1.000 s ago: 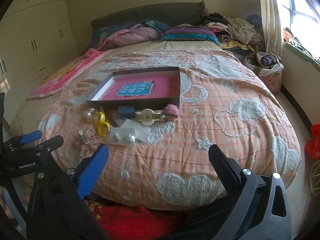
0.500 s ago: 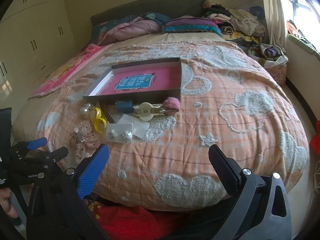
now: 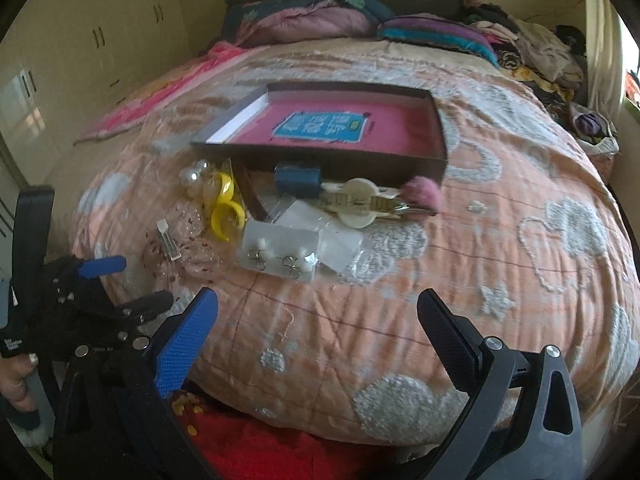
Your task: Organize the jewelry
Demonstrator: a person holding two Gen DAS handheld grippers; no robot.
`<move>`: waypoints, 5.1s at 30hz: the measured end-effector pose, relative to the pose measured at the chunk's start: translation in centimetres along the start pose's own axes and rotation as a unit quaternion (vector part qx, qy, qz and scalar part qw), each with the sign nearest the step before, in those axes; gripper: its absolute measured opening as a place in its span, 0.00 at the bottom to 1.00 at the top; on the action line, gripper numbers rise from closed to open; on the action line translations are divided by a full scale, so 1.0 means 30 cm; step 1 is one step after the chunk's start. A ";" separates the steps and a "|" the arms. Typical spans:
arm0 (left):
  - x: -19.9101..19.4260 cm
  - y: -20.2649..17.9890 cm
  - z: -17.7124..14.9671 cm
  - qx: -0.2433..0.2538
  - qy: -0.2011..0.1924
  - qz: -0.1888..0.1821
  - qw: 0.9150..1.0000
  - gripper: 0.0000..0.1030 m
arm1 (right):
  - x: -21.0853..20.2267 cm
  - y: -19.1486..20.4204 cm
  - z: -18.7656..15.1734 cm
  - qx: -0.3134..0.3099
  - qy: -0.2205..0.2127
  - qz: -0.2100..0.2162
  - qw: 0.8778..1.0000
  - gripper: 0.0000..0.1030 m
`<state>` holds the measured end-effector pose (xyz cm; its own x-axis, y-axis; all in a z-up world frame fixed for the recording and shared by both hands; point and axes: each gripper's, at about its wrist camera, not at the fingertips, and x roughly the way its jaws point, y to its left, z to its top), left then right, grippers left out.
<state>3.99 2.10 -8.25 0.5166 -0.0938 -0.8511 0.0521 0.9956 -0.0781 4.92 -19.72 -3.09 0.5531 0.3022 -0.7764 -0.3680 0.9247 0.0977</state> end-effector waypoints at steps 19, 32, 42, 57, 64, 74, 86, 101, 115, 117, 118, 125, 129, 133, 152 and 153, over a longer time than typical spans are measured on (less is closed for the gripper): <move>-0.014 0.074 0.062 -0.004 -0.038 -0.048 0.998 0.11 | 0.231 0.100 0.077 -0.025 0.011 -0.036 0.999 0.96; -0.078 0.159 0.127 -0.025 -0.060 -0.047 0.997 0.10 | 0.242 0.084 0.073 -0.021 -0.009 -0.035 0.999 0.63; -0.094 0.089 0.196 -0.004 -0.070 -0.054 0.996 0.10 | 0.129 -0.053 0.053 0.022 -0.027 -0.024 0.999 0.33; -0.087 0.000 0.252 0.014 -0.066 -0.060 0.996 0.10 | 0.220 0.053 0.047 -0.023 -0.009 -0.007 1.000 0.79; -0.079 -0.018 0.282 0.017 -0.065 -0.060 0.996 0.11 | 0.236 0.046 0.043 -0.052 -0.029 -0.029 0.998 0.41; -0.051 -0.079 0.425 0.031 -0.077 -0.072 0.994 0.11 | 0.105 -0.095 0.076 -0.002 -0.048 0.033 0.998 0.15; 0.029 -0.078 0.586 0.028 -0.082 -0.063 0.994 0.12 | 0.049 -0.248 0.260 0.032 -0.071 0.053 0.996 0.15; 0.195 0.010 0.667 0.002 -0.048 -0.041 0.998 0.18 | 0.257 -0.369 0.505 0.059 -0.046 0.049 0.996 0.15; 0.157 0.081 0.616 -0.015 -0.047 -0.020 0.999 0.60 | 0.345 -0.367 0.519 0.092 -0.025 0.042 0.995 0.48; 0.129 0.089 0.609 -0.019 -0.053 -0.015 0.998 0.65 | 0.314 -0.380 0.510 0.096 -0.036 0.032 0.994 0.59; 0.121 0.090 0.609 -0.022 -0.054 -0.014 0.998 0.70 | 0.289 -0.386 0.504 0.098 -0.044 0.024 0.994 0.62; -0.002 0.084 0.597 -0.036 -0.088 -0.012 0.995 0.91 | 0.067 -0.390 0.472 0.081 -0.121 -0.014 0.989 0.92; -0.071 0.066 0.590 -0.040 -0.105 -0.017 0.994 0.91 | -0.041 -0.374 0.447 0.061 -0.148 -0.039 0.986 0.93; -0.133 0.045 0.579 -0.038 -0.122 -0.016 0.992 0.91 | -0.130 -0.369 0.425 0.062 -0.167 -0.045 0.983 0.93; -0.419 -0.039 0.470 -0.018 -0.189 -0.031 0.981 0.91 | -0.459 -0.297 0.321 0.057 -0.235 -0.033 0.970 0.96; -0.428 -0.043 0.462 -0.016 -0.190 -0.031 0.981 0.91 | -0.466 -0.292 0.316 0.054 -0.236 -0.034 0.970 0.96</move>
<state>9.12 1.96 9.97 0.7950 -0.1418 -0.5898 0.0684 0.9871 -0.1451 7.49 -29.85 12.81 0.8631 0.2881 -0.4148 -0.2520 0.9574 0.1407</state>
